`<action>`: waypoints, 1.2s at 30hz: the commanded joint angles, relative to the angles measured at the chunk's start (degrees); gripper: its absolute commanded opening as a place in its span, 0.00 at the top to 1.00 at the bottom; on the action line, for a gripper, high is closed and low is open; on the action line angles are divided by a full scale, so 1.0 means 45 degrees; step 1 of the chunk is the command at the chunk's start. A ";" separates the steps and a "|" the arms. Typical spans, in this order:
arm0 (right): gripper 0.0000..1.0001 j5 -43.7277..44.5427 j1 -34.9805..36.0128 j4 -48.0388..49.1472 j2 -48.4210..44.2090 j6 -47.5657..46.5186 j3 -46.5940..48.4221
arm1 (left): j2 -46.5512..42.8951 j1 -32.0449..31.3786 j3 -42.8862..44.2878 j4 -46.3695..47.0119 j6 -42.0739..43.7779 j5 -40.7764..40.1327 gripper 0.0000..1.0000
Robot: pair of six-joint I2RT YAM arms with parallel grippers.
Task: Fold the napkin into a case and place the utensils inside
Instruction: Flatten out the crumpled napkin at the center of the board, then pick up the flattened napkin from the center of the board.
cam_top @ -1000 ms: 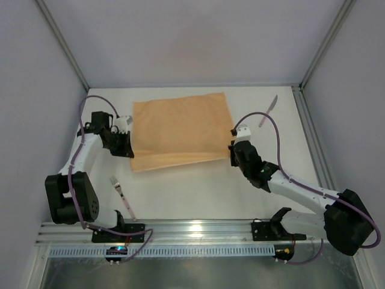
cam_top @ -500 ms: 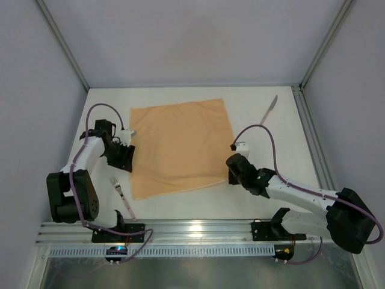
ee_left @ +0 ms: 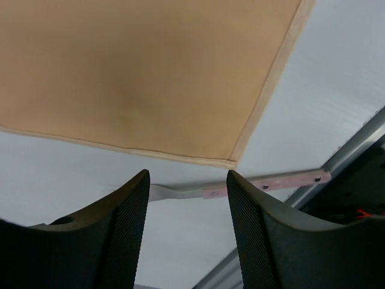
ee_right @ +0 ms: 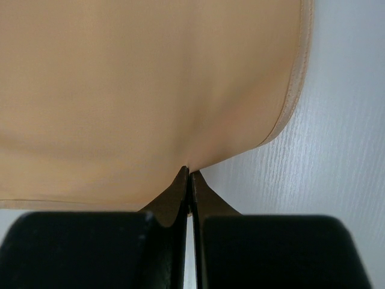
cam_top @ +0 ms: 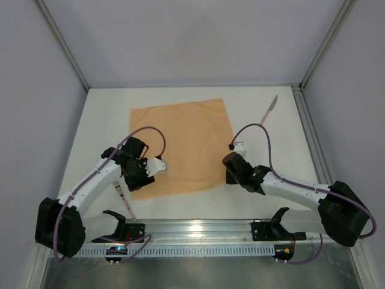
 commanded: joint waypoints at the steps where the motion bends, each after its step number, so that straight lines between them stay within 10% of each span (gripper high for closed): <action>1: 0.96 0.0206 -0.0027 0.0105 -0.0008 0.0148 0.0475 | 0.1191 -0.0514 -0.1052 -0.0903 0.1035 -0.1587 0.43; 21: 0.96 0.0519 -0.0105 -0.0168 -0.0047 -0.0048 0.0553 | 0.1232 -0.2567 -0.3067 0.2417 -0.0059 -0.3583 0.46; 32: 0.96 0.0519 -0.0183 -0.0305 -0.0047 -0.0204 0.0612 | 0.1624 -0.2548 -0.3478 0.2945 -0.0332 -0.3600 0.97; 36: 0.96 0.0383 -0.0242 -0.0539 -0.0106 -0.0613 0.0710 | 0.1040 -0.2548 -0.3420 0.3704 -0.0839 -0.4479 1.00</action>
